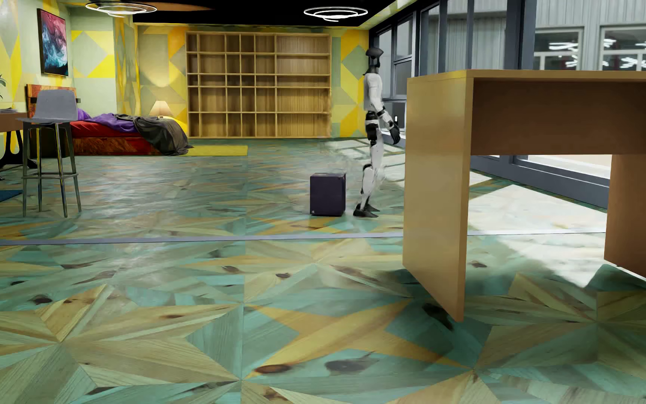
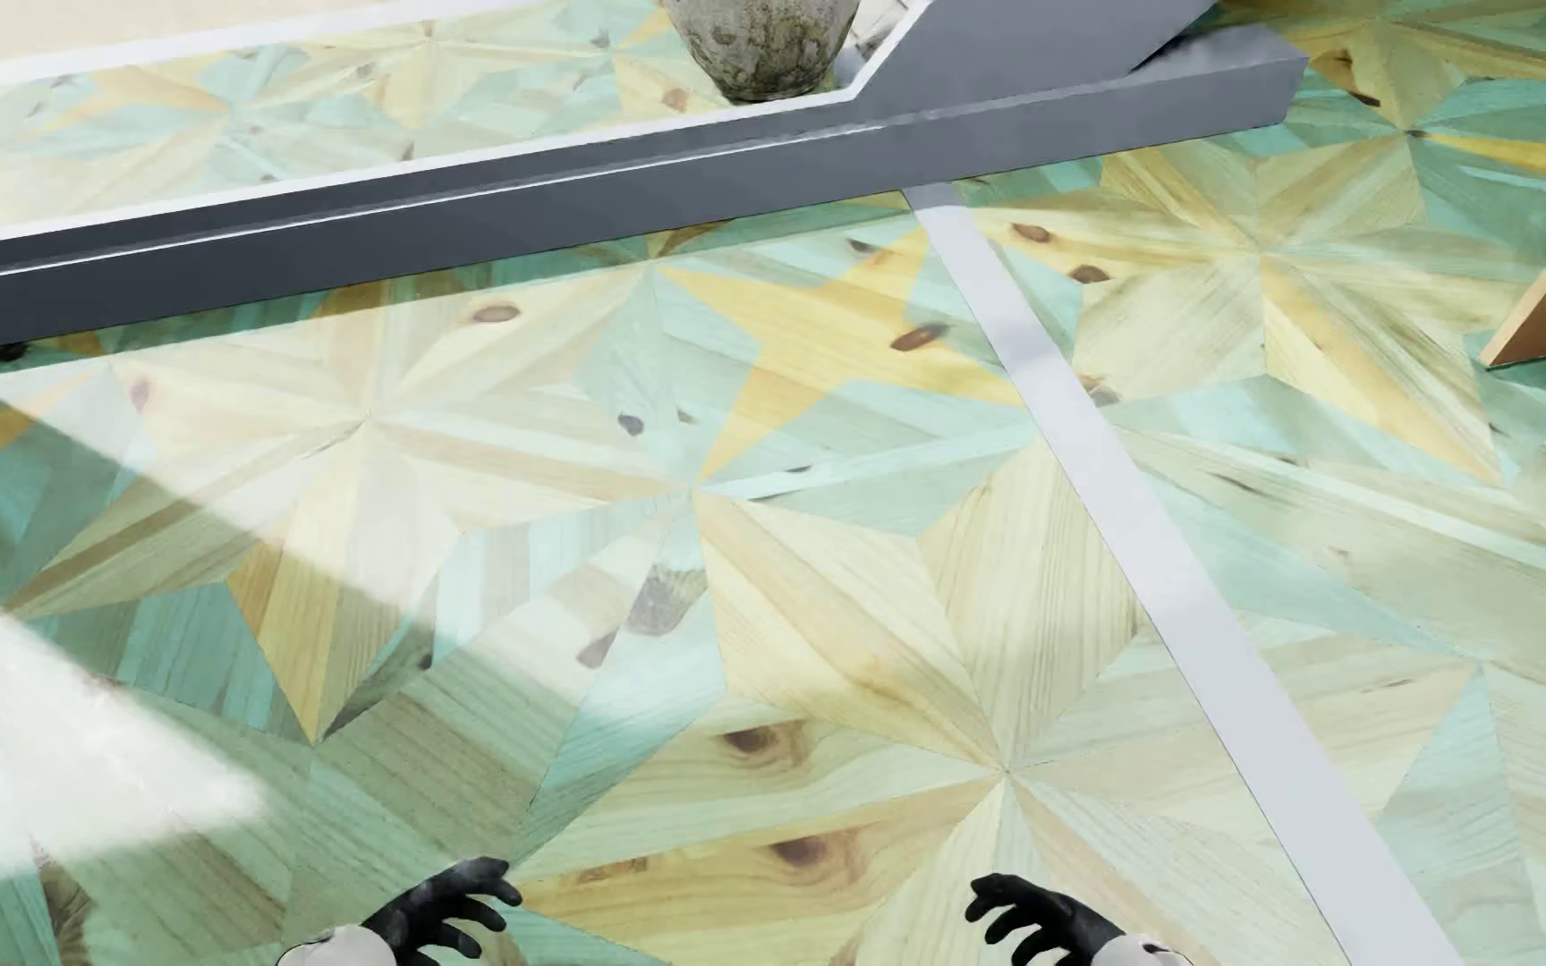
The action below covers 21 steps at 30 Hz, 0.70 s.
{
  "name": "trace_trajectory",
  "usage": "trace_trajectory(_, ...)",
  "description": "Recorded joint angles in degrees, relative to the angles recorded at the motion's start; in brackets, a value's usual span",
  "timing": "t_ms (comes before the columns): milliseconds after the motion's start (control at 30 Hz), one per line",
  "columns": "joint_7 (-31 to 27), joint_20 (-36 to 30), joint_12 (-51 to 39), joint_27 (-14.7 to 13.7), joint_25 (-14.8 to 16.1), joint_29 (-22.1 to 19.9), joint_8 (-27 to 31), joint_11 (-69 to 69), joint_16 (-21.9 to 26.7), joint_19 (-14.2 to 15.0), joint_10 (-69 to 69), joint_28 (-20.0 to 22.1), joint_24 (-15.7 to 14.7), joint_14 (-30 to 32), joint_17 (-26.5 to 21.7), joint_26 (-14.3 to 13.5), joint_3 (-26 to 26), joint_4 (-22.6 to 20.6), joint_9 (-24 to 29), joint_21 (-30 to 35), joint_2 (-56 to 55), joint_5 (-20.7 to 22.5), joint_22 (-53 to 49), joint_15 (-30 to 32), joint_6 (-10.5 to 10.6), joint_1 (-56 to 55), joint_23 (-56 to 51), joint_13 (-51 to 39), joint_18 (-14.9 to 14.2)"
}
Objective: Sit down on the dark box
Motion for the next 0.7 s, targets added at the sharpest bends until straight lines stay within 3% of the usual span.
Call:
trace_trajectory(67, 0.6, 1.6, 1.0, 2.7, 0.4, -2.4, -0.5, 0.2, -1.6, 0.0, -1.7, 1.9, -0.5, -0.3, 1.1, 1.9, -0.1, -0.1, -1.9, -0.3, 1.7, -0.1, 6.2, -0.9, -0.1, 2.9, 7.4, 0.1, -0.1)
trace_trajectory(133, 0.9, 3.3, 2.8, 3.6, -0.3, -3.1, -0.5, 0.3, -2.8, 0.3, -2.1, 2.4, -0.6, -0.9, 1.0, 2.7, -0.4, -0.1, -3.6, -0.7, 2.5, -0.4, 8.6, -1.4, -0.1, 4.1, 10.9, 0.4, -0.4)
trace_trajectory(367, 0.1, 4.4, 8.9, 1.8, 0.2, -0.2, 0.8, 0.5, -5.2, 0.3, -2.1, -2.8, 1.3, -2.2, -1.5, 0.5, -0.6, 0.2, -6.6, -2.9, 3.0, -0.8, 1.7, -2.1, 0.2, 5.1, 5.3, 4.8, -0.6)
trace_trajectory(500, -0.8, 4.2, 8.3, 2.6, 0.8, -0.8, 3.0, -0.1, -5.5, 0.5, -1.3, -1.4, 0.3, -1.9, 0.6, 1.2, -0.6, 0.5, -6.8, -2.6, 3.0, -0.7, 2.4, -3.4, 0.3, 4.0, 5.3, 4.6, 0.1)
trace_trajectory(600, -0.6, 3.1, 7.6, 1.9, 0.5, 0.0, 2.3, 0.0, -4.0, -0.1, -1.5, -2.0, 0.9, -1.8, 1.0, 0.6, -0.7, 0.3, -6.3, -2.7, 3.2, -0.4, 1.7, -2.1, 0.1, 4.3, 3.0, 5.3, 0.4)
trace_trajectory(700, -0.2, 3.6, 7.1, 1.5, 0.1, 0.8, 1.0, 0.1, -3.8, -0.3, -2.2, -0.6, -0.4, -1.8, 1.2, 1.0, -0.6, 0.1, -6.1, -2.1, 3.4, -0.3, 3.0, -1.9, 0.0, 5.0, 2.9, 5.4, 0.2)
